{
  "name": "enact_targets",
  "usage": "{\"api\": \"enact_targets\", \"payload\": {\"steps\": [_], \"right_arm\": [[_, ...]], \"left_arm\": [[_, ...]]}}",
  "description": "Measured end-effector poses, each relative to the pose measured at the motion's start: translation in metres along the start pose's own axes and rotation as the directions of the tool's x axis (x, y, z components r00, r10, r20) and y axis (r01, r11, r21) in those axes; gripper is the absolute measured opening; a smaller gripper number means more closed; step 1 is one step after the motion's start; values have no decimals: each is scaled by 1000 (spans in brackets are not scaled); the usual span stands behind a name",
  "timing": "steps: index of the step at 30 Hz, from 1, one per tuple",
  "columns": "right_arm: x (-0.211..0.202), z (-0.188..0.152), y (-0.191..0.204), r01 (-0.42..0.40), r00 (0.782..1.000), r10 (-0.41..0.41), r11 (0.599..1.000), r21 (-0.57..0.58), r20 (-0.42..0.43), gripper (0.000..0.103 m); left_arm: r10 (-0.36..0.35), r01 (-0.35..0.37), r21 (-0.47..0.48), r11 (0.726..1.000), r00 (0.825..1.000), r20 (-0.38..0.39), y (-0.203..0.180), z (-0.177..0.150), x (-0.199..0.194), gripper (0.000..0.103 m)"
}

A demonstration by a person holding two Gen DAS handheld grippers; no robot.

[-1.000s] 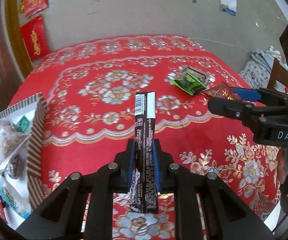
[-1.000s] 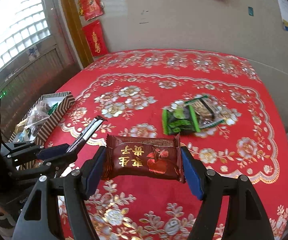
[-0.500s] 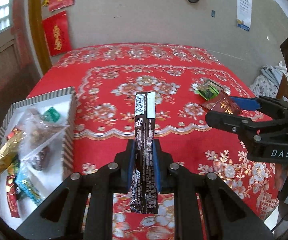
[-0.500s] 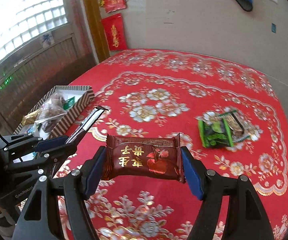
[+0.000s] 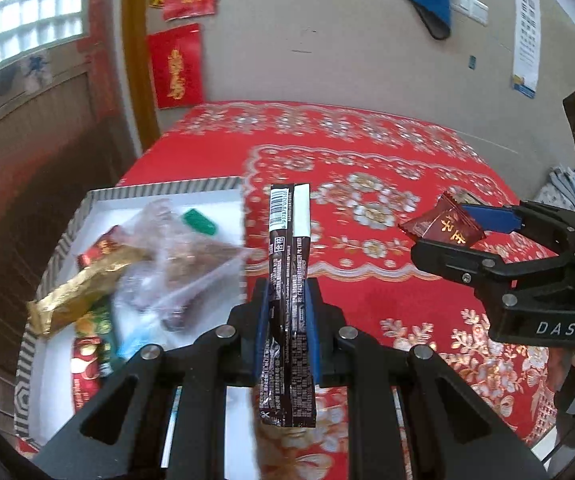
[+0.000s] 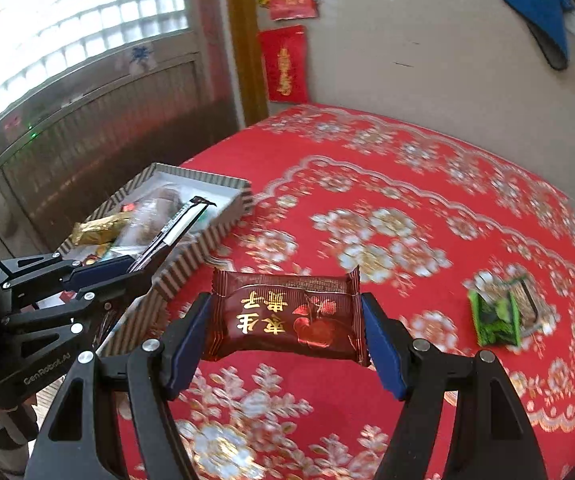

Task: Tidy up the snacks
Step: 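Carry the chocolate stick and brown cake over the white box with both tools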

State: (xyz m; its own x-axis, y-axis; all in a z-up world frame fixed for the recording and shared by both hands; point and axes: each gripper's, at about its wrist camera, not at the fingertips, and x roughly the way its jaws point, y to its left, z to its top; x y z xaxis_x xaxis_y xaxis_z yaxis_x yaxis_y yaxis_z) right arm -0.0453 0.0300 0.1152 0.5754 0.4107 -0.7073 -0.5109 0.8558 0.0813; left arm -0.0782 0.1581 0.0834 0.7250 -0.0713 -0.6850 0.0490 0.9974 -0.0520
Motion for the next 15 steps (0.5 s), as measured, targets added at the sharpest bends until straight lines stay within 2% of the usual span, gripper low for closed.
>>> {"api": "enact_targets", "payload": {"steps": [9,15], "right_arm": [[21,22,43,-62,998,61,995,-83,-12,73],[44,34,78,-116,993,112,983,-139,-37,73]], "left_arm": [[85,-84,-67,994,996,10,47,-6,-12,19],[140,-140,-114,984,990,-10,77,-15,-13,19]]}}
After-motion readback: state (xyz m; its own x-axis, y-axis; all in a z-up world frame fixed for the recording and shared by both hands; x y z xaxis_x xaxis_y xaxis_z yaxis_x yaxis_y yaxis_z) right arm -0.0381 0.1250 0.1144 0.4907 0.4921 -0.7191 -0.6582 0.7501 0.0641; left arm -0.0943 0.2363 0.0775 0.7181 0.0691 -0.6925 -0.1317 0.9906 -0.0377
